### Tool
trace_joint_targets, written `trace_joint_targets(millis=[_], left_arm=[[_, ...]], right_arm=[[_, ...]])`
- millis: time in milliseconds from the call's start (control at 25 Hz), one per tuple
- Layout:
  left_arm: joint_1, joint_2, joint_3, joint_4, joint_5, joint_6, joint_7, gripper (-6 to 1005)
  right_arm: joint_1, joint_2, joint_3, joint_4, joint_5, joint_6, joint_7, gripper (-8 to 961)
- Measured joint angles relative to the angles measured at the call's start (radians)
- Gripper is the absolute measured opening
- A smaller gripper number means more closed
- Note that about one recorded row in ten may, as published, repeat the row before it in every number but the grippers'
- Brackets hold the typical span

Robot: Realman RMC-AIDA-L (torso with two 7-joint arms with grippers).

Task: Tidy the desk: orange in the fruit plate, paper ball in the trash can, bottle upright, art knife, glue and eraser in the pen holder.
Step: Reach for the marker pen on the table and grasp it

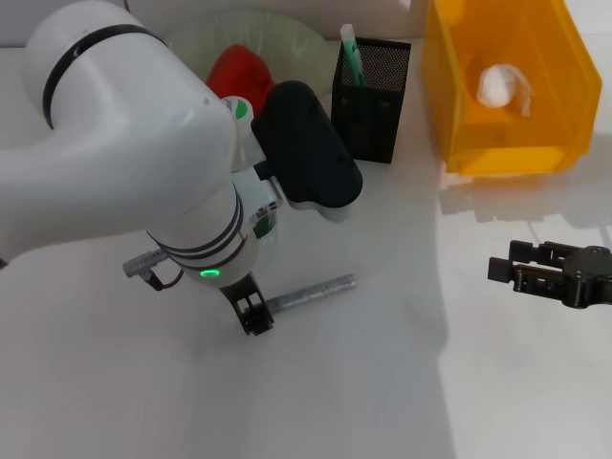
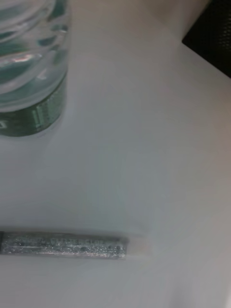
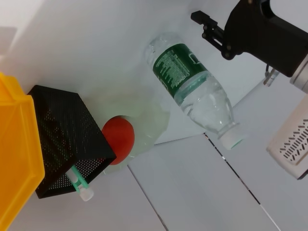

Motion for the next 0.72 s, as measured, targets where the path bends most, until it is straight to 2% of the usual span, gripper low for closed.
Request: trace_joint_targets(millis=[320, 400, 640, 720], left_arm=[[0.000, 0.000, 0.009, 0.012, -0.007, 0.004, 0.000, 506], [-0.001, 0.000, 0.009, 0.018, -0.007, 0.005, 0.000, 392], [-0.002, 0.000, 0.014, 0.022, -0.008, 0.010, 0.000, 205], [-0.003, 0.000, 0.019, 0.022, -0.008, 0.011, 0.003, 209]], right_arm=[[0.001, 0.000, 0.000, 0.000, 0.000, 0.002, 0.000, 592], [0.001, 0.000, 0.000, 0.000, 0.000, 0.002, 0.000, 591], [0.001, 0.000, 0.000, 0.000, 0.000, 0.004, 0.000, 589], [0.001, 0.000, 0.000, 0.000, 0.000, 0.005, 0.000, 588]])
